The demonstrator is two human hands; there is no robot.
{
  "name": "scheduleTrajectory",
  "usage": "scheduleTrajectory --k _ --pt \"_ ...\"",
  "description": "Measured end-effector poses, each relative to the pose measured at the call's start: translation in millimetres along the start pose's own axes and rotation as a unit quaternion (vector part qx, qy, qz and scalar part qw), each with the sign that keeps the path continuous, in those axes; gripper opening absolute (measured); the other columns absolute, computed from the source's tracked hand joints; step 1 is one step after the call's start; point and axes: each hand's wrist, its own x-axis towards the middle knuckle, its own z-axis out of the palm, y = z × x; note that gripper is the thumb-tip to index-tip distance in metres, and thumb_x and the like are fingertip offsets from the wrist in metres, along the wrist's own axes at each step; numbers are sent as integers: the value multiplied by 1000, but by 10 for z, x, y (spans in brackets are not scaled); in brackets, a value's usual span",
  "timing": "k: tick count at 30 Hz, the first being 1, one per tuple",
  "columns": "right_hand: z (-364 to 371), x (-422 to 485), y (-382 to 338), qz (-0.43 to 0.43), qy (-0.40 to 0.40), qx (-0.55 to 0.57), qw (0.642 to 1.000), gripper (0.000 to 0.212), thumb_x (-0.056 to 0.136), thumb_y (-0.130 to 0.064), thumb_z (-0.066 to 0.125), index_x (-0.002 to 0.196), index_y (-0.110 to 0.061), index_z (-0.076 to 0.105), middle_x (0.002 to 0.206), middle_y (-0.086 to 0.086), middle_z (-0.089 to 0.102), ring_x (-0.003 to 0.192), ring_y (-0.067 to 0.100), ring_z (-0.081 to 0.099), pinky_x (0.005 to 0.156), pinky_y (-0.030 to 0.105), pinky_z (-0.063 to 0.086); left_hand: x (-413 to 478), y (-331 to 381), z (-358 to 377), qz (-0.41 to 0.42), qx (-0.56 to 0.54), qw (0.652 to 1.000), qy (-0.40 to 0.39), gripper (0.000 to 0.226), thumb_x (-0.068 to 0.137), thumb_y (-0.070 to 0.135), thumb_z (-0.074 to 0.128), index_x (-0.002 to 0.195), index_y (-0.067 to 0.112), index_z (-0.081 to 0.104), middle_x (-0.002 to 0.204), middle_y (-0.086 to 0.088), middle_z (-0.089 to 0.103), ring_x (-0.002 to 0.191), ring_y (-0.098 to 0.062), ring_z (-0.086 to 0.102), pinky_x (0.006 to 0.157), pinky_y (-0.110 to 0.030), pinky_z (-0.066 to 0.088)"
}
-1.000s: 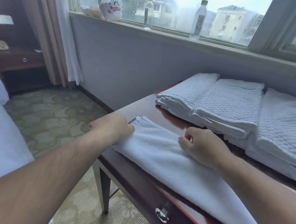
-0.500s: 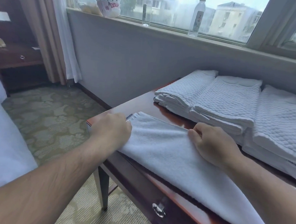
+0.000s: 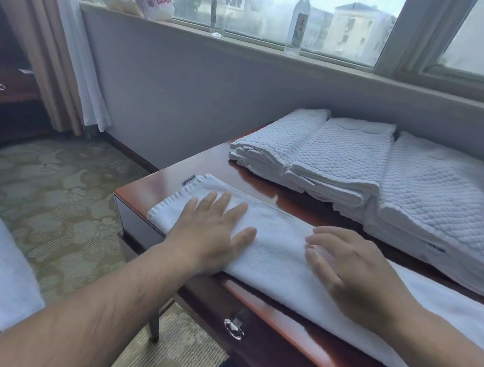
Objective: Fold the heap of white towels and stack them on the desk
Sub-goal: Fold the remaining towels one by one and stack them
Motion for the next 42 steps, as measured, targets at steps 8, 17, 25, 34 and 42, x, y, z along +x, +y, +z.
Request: scheduleTrajectory --k 8,17,25,34,42 --pt "152 7 284 -21 -122 -28 992 72 89 -76 5 156 -50 15 160 -31 -6 145 -15 -17 124 26 -2 263 -199 13 7 19 1000 -7 90 74 83 -3 156 48 4 168 10 -2 154 -14 -6 124 -45 -2" --pt "-48 -471 388 103 -115 -59 986 77 91 -70 6 160 -36 11 169 -11 -1 156 17 -6 125 41 2 144 267 -40 -21 16 999 -32 65 100 61 17 160 36 9 169 -2 -3 155 -22 -7 124 -50 -3" --pt "-649 -1446 1354 343 -108 -86 929 74 95 -69 11 160 -36 8 170 -4 -2 156 26 -4 124 50 5 28 1716 194 137 7 988 -74 73 97 69 18 160 34 6 169 -3 -9 154 -21 -13 123 -50 -7" --pt "-902 -2045 1998 420 -66 -71 902 73 95 -66 14 160 -33 14 169 -9 6 156 24 0 123 53 6 -73 3041 468 279 -13 959 -45 76 93 70 7 159 33 11 169 -3 -1 155 -20 -8 124 -48 -4" --pt "-815 -2121 2199 395 -20 -65 916 81 86 -74 14 159 -39 16 168 -13 6 155 18 0 123 46 8 -7 3033 585 295 14 954 -56 85 81 79 -1 158 41 -1 168 5 -9 154 -12 -11 124 -43 -4"
